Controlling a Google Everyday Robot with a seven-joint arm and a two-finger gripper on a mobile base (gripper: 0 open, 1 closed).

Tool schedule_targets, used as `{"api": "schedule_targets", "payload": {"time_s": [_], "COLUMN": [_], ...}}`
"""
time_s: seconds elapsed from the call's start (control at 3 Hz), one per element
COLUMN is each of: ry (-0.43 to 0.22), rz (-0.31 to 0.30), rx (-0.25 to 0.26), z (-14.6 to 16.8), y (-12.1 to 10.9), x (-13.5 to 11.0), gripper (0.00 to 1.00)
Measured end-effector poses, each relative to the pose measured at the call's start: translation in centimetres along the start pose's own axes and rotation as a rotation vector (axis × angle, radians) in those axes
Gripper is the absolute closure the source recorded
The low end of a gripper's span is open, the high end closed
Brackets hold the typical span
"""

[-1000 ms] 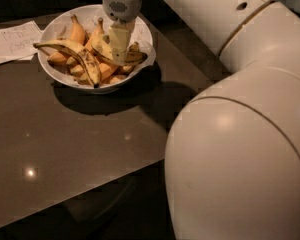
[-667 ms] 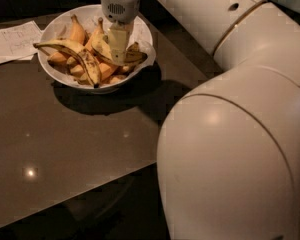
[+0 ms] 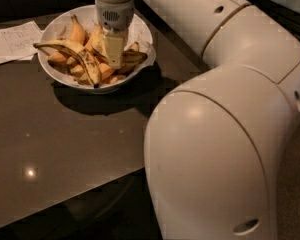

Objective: Pick banana from white bowl

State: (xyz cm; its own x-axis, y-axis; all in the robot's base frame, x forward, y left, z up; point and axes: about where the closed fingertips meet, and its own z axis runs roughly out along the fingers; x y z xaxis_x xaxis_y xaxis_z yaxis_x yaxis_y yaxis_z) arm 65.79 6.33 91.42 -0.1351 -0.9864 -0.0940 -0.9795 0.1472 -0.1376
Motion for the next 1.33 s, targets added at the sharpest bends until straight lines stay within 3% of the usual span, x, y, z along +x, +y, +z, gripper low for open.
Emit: {"api": "schedule_targets", "payload": {"time_s": [0.33,1.33], "ry": [0.005,0.004], "rz": [-0.007,-0.007], "rx": [-0.02,-0.021], "z": [0.84,0.49], "y": [0.22,0.17], "x": [-0.36,-0.41], "gripper": [0.42,1.0]}}
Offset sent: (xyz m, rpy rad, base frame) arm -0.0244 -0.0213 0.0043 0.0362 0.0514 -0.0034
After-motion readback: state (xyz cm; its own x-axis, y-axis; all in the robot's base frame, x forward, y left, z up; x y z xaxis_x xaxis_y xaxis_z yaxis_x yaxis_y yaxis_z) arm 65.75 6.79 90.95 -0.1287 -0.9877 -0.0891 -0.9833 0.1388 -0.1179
